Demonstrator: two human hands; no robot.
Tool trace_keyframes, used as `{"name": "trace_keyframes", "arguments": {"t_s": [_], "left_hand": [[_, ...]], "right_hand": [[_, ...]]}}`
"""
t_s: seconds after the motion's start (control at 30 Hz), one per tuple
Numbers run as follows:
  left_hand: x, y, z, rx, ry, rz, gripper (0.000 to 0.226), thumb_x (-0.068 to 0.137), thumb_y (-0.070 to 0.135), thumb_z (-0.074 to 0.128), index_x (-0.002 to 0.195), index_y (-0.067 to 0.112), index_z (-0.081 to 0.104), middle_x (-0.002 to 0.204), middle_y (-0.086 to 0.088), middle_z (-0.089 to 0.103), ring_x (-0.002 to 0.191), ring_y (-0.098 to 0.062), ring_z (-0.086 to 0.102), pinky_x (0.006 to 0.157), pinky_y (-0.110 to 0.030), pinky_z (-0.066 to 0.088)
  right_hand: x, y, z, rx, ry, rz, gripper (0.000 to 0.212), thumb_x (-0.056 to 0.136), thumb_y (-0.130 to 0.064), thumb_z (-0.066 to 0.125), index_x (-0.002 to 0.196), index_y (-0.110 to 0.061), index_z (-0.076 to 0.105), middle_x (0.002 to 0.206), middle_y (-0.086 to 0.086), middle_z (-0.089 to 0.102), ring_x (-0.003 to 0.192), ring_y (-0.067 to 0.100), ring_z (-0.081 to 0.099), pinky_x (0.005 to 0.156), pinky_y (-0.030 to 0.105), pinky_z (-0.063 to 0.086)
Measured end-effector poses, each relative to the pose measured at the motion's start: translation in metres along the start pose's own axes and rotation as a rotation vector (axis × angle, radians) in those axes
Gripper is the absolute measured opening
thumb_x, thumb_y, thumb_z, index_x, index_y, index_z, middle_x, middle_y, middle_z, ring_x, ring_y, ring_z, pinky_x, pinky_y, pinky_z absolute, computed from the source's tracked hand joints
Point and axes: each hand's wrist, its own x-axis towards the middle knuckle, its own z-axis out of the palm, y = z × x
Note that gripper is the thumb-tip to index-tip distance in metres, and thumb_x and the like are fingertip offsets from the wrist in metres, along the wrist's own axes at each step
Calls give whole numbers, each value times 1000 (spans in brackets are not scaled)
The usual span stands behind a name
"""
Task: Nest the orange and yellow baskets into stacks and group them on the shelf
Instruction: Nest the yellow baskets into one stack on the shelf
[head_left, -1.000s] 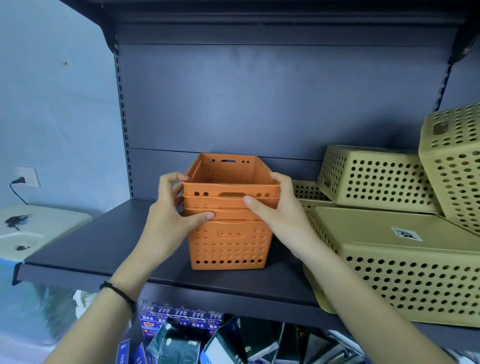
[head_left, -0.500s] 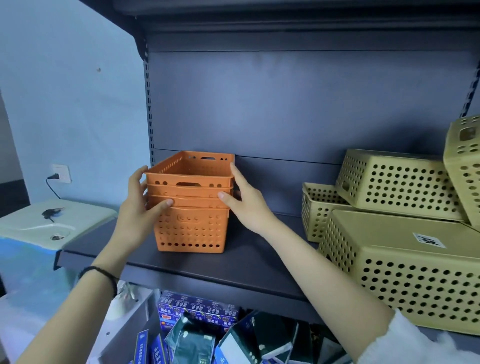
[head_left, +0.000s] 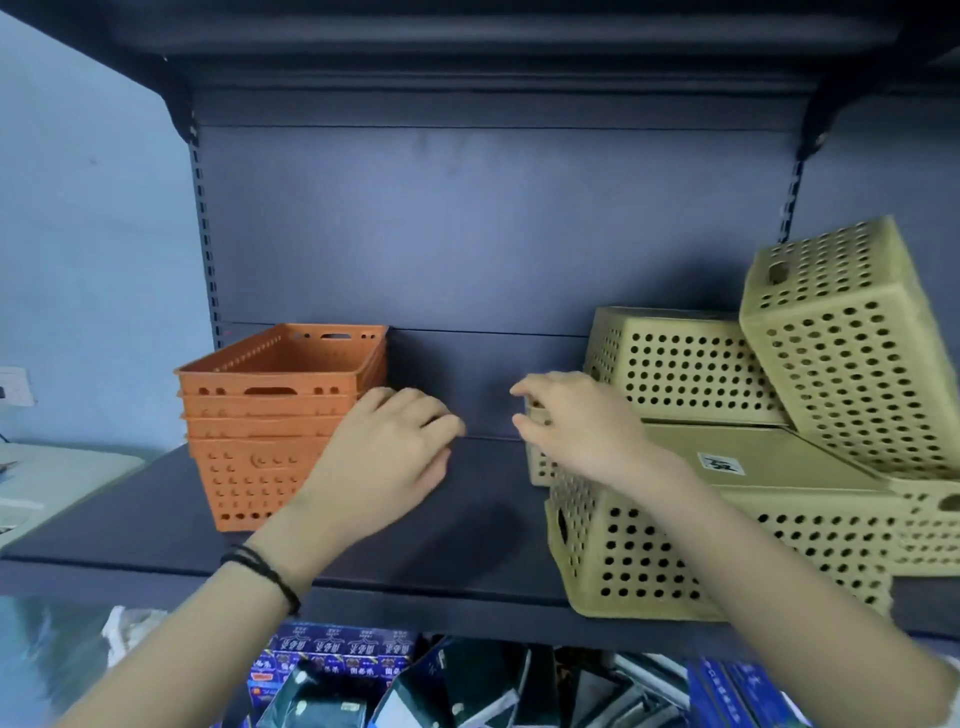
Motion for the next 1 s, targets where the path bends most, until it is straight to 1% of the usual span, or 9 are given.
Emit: {"name": "trace_keyframes", "arguments": {"t_s": [0.23,0.33,0.43,0.5,0.67,0.77,0.87,0.93,1.0], "left_hand": [[109,87,1,24,-47,135,31,78,37,46,95,23,68,93,3,69,85,-23,63,71,-36,46],[147,133,-1,-76,-16,74,38,81,39,42,106,24,66,106,3,68,96,-22,62,77,-36,46],[177,177,-3,-247,-11,-100,44,89,46,50,128,28,54,128,5,59,119,-20,53,90,-36,41],[198,197,0,-474,-66,-266,52,88,52,51,134,29,47,136,6,53,123,-18,50,94,-37,43],[240,237,11,-1183,-75,-633,56,90,41,58,136,14,41,121,3,53,97,-11,55,77,-25,47],[258,256,15,-1447,-23,-850,57,94,35,55,142,13,33,99,10,54,85,-8,54,81,-30,47],[270,262,16,-1618,36,-1032,62,94,35,56,145,14,29,107,5,53,95,-14,54,84,-38,47],[276,263,16,-1739,28,-1125,55,93,36,57,139,11,40,115,-2,56,99,-23,56,81,-48,47],[282,267,12,-1868,76,-1178,42,95,33,55,127,7,51,98,-5,61,84,-24,60,65,-47,48]], "right_hand": [[-71,119,-40,-121,106,105,48,85,-30,58,132,-23,55,135,0,56,127,21,48,102,37,42],[-103,168,-58,-104,249,129,38,84,-25,63,122,-20,63,123,1,63,114,23,58,89,37,50],[-131,211,-76,-29,449,186,28,85,-19,62,113,-19,65,116,-1,63,104,19,59,67,32,52],[-142,241,-86,31,512,235,32,85,-19,60,118,-20,60,122,-3,56,109,16,53,64,30,47],[-145,308,-85,146,358,331,62,86,-30,62,141,-21,35,140,2,38,127,24,43,86,40,47],[-143,328,-76,226,263,305,66,87,-34,61,144,-20,31,144,3,38,132,23,38,98,40,42],[-142,339,-69,305,177,279,67,88,-39,60,145,-22,30,144,2,38,133,22,36,104,41,39],[-142,342,-67,330,168,246,68,88,-41,60,146,-22,29,143,2,38,133,22,34,106,38,36],[-143,344,-65,345,180,225,68,88,-41,59,146,-23,29,143,3,37,133,22,34,106,36,34]]}}
